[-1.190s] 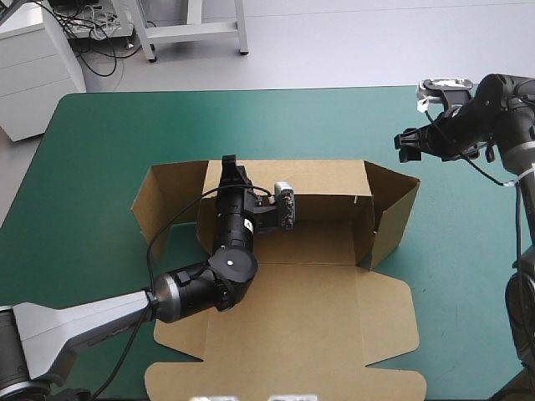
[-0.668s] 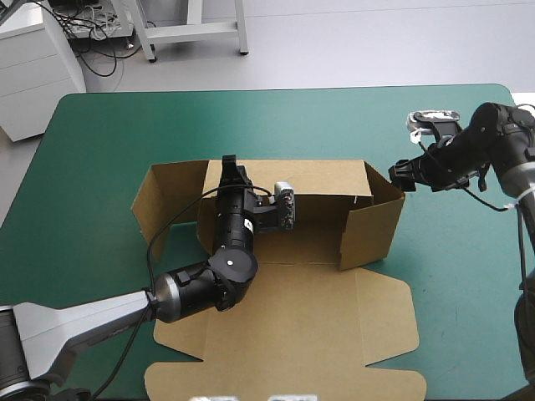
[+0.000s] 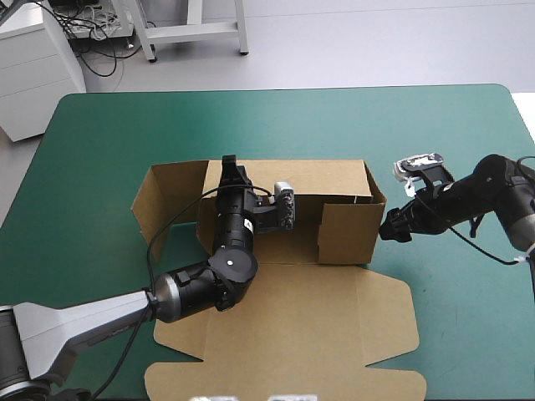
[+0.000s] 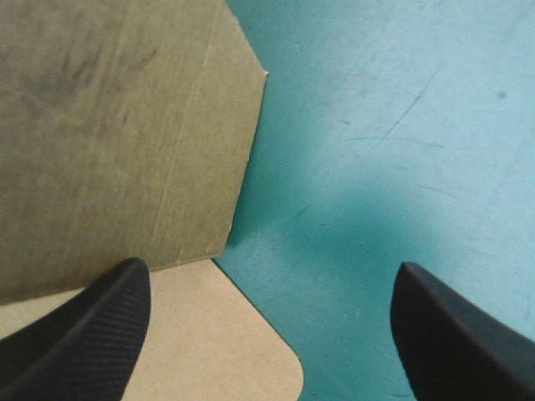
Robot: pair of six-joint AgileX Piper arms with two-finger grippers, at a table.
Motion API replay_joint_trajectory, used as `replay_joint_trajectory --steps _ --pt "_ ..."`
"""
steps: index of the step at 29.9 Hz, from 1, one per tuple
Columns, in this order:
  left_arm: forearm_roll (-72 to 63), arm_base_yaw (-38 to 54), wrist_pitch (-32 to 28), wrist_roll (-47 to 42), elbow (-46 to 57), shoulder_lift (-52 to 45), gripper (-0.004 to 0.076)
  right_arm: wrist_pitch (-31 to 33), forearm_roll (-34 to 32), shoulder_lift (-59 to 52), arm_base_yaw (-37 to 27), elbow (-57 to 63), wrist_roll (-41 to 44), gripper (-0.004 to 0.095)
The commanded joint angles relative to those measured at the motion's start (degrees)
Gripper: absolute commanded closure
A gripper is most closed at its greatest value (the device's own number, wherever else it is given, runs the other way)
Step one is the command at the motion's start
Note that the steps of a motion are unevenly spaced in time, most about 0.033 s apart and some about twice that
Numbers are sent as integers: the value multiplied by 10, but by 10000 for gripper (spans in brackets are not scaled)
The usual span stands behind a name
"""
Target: Fold the box
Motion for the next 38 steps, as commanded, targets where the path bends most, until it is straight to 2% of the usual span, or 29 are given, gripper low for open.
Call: replay_joint_trajectory --steps 1,8,15,18,22,28,36,38 --pt "38 -1 24 -7 -16 -24 756 -1 52 -27 -1 1 -40 188" --pt "41 -1 24 -7 -16 -24 756 -7 134 -27 0 27 -91 188" --pt "44 -1 24 -7 -16 -24 756 -26 144 -27 12 48 -99 188" --pt "46 -1 23 -7 -16 -24 756 -61 142 -32 48 57 -98 188" --pt "46 -1 24 -7 -16 -24 756 -148 139 -49 111 66 -70 188" --pt "46 -1 25 -7 -16 -24 756 -245 48 -72 179 66 42 188" --pt "46 -1 25 -7 -16 -24 756 -296 -129 -74 247 66 203 188" --pt "46 -1 25 -7 -16 -24 756 -308 -149 -74 253 66 231 199"
